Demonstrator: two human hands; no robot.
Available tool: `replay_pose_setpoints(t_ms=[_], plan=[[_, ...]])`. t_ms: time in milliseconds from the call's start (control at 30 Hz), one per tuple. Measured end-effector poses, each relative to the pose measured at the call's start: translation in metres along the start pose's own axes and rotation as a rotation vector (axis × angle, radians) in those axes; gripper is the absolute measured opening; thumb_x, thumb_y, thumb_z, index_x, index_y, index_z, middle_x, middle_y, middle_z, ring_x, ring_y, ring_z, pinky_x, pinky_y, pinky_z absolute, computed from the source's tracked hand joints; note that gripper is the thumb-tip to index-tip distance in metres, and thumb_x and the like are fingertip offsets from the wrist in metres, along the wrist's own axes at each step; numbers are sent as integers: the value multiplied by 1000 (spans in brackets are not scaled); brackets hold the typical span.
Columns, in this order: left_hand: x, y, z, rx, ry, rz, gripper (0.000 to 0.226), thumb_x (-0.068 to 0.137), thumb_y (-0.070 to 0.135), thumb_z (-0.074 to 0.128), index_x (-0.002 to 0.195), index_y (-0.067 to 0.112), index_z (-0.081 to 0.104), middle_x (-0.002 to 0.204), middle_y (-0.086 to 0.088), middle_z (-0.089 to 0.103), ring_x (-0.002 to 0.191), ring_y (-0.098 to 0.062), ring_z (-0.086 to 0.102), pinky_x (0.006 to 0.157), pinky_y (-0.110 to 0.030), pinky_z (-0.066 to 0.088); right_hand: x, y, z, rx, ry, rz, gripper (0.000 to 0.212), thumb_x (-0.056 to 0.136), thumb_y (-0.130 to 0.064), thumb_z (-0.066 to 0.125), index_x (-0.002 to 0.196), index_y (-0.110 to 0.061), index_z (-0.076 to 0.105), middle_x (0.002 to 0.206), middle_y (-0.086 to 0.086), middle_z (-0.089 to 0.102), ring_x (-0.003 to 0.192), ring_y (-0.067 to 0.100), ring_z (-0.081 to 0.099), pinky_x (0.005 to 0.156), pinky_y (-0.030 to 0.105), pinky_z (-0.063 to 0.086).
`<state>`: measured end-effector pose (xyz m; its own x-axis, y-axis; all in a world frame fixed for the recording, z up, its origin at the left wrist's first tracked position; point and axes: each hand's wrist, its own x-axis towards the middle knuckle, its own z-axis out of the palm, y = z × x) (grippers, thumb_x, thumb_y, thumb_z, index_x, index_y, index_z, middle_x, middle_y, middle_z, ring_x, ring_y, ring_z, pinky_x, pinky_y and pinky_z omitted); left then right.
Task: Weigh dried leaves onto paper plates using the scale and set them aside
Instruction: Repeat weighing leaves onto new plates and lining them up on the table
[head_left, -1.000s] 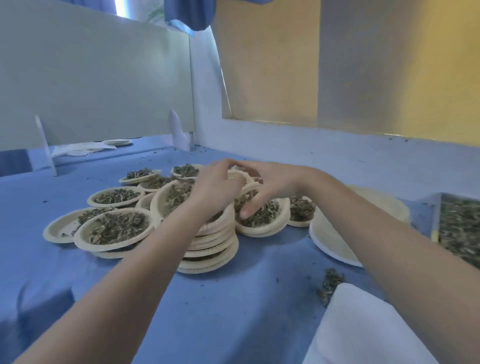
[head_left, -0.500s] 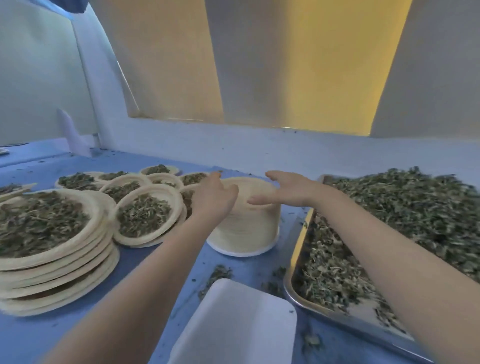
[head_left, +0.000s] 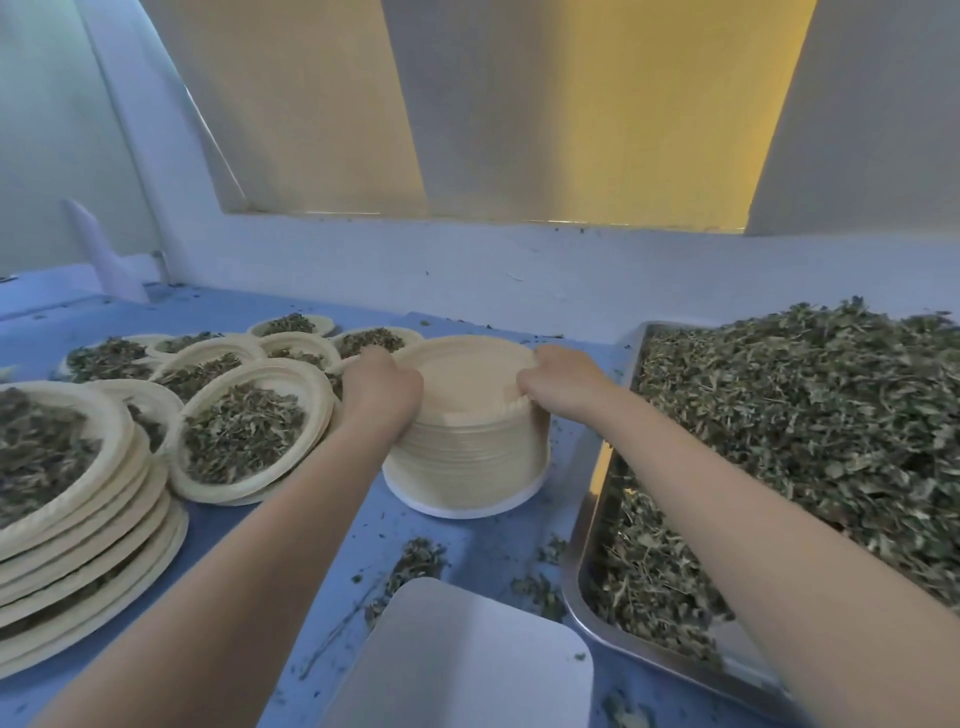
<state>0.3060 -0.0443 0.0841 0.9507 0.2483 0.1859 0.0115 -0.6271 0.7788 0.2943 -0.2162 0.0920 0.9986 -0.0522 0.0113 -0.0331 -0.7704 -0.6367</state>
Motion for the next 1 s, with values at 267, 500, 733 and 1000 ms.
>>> replay_pose_setpoints(t_ms=[267, 500, 733, 1000], plan=[[2, 26, -19, 123, -52, 139, 7, 84, -2, 35, 82, 5, 36, 78, -4, 37, 72, -22, 38, 58, -32, 29, -8, -16, -27, -49, 14, -20, 42, 97, -16, 37, 137, -3, 34, 130, 13, 47, 92, 21, 47, 69, 32, 36], [-23, 51, -52, 94, -58, 200, 31, 79, -9, 31, 65, 15, 19, 67, -1, 20, 57, -16, 16, 50, -27, 13, -48, -32, -53, -34, 40, -78, 11, 93, -10, 39, 81, -8, 37, 75, 10, 37, 60, 17, 24, 53, 30, 19], [-91, 28, -91, 58, -13, 242, 18, 74, -7, 34, 79, 8, 42, 73, -9, 36, 64, -18, 30, 58, -30, 22, -118, -33, -45, -8, 47, -157, 11, 91, -18, 45, 84, -12, 38, 82, 4, 38, 62, 17, 31, 54, 31, 21], [-167, -45, -95, 58, -85, 132, 40, 78, -6, 36, 110, 8, 56, 75, -4, 48, 64, -23, 42, 50, -27, 29, -193, -9, 25, -73, 19, -192, 31, 90, -22, 46, 118, -12, 51, 110, 10, 59, 99, 27, 54, 73, 34, 39]])
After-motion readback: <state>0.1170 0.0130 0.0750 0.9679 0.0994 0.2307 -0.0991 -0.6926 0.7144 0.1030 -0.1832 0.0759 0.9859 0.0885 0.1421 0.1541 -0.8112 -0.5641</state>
